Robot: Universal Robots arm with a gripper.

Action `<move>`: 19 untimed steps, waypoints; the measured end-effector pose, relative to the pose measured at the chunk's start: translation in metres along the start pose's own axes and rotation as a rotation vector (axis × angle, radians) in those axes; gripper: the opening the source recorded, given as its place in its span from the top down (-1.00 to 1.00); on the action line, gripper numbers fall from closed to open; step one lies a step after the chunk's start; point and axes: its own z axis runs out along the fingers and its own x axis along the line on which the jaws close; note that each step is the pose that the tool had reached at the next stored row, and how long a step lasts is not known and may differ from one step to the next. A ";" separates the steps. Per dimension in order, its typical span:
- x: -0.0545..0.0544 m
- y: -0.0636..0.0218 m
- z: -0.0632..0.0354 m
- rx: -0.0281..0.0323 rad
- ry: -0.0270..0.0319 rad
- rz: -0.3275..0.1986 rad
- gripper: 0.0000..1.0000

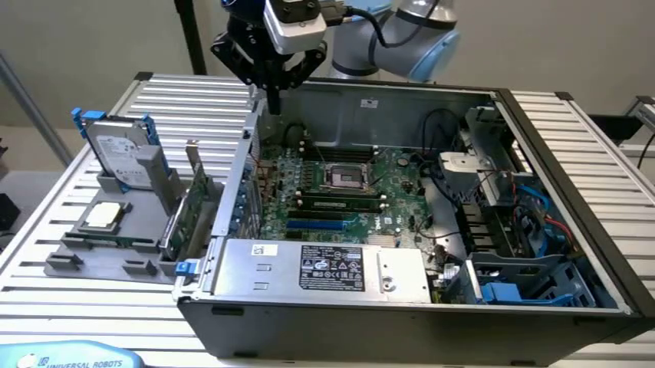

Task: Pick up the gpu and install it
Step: 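Reach for the gpu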

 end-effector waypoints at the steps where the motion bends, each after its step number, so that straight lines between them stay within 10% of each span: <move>1: 0.004 -0.0004 -0.0001 0.0000 0.0000 0.000 0.79; 19: 0.086 -0.0129 0.0098 -0.0001 0.0000 0.000 0.79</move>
